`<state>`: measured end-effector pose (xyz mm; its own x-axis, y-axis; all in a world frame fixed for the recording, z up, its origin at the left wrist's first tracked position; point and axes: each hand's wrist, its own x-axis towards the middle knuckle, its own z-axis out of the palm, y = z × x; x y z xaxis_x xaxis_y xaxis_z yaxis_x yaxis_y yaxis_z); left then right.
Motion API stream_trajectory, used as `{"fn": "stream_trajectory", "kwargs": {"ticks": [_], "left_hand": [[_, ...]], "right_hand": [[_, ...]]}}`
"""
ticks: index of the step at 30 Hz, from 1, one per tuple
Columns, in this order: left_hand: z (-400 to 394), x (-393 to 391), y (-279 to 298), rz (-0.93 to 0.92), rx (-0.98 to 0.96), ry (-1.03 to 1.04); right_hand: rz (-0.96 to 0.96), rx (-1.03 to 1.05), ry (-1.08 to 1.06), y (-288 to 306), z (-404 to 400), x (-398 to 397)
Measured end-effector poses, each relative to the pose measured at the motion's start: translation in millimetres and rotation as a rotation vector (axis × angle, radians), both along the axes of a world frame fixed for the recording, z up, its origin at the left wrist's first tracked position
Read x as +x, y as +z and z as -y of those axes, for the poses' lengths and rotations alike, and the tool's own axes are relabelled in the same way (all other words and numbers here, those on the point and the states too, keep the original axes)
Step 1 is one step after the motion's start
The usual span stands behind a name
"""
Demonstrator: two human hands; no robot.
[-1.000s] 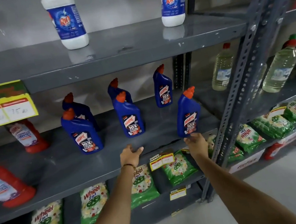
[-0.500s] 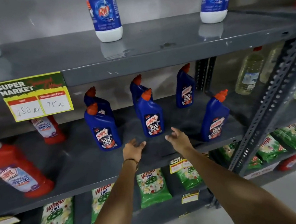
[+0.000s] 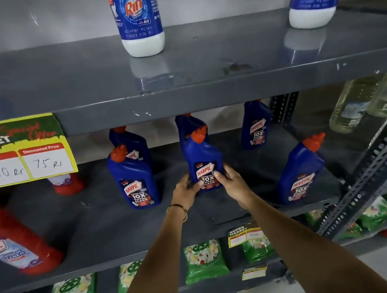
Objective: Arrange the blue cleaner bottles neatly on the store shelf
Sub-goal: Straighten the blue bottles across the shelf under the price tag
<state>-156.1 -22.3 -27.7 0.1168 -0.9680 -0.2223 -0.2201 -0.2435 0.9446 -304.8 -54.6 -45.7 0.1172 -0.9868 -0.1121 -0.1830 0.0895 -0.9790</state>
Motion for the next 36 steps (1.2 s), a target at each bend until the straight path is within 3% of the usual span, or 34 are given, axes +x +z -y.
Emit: {"fn": "stream_trajectory", "kwargs": {"ticks": [15,36], "left_hand": [[-52,-3,-1,-0.018,-0.003,0.03],[-101,-8,6,0.114,0.018,0.039]], "right_hand": [[0.029,0.019,0.032,-2,-48,-8],[-0.022,0.056,0.029,7,-102,-20]]}}
